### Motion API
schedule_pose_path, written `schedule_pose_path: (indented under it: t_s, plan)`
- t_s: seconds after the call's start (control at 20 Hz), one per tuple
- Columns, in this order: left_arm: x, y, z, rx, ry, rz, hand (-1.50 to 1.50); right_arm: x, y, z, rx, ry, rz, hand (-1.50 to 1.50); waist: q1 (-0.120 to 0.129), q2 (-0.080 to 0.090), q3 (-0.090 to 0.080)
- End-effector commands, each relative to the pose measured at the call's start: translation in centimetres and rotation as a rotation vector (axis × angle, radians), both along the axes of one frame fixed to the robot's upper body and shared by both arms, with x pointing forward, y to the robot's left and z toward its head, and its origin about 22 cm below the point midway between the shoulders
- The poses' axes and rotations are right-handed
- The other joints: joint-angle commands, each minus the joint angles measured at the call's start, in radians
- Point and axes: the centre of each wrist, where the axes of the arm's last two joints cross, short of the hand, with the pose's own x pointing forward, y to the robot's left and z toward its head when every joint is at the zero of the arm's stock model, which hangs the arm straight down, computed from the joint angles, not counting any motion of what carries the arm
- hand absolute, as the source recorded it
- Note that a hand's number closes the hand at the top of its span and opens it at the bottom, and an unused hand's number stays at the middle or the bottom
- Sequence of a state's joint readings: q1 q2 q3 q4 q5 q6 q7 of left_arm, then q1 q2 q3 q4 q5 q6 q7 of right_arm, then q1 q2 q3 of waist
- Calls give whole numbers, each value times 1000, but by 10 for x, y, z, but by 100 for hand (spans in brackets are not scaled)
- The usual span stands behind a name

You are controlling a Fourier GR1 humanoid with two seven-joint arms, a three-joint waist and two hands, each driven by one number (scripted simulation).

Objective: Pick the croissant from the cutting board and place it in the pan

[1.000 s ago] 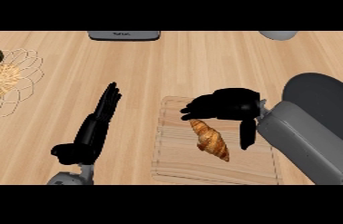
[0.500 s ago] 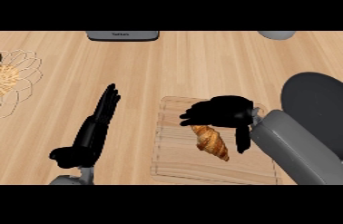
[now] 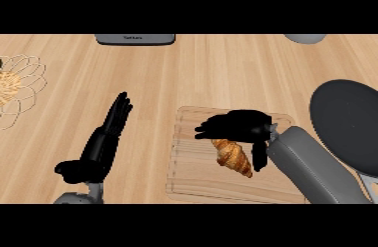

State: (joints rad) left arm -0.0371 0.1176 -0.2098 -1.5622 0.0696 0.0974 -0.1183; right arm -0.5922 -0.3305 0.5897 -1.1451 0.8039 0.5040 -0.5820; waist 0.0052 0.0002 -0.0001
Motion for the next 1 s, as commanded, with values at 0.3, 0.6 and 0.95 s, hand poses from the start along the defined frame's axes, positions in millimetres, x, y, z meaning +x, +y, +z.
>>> schedule_pose_path:
  t_s: [0.3,0.6,0.95]
  plan:
    - [7,-4,9,-4,6,9,0,-10,12,-42,-68,26,1,-150,-2,0,0]
    - [7,-3,14,1,-4,2,0,6,22,-33,-141,-64,162,150,3,0,0]
    - [1,-14,0,-25,-8,16,0,7,34,-52,-70,-111,156,150,5,2,0]
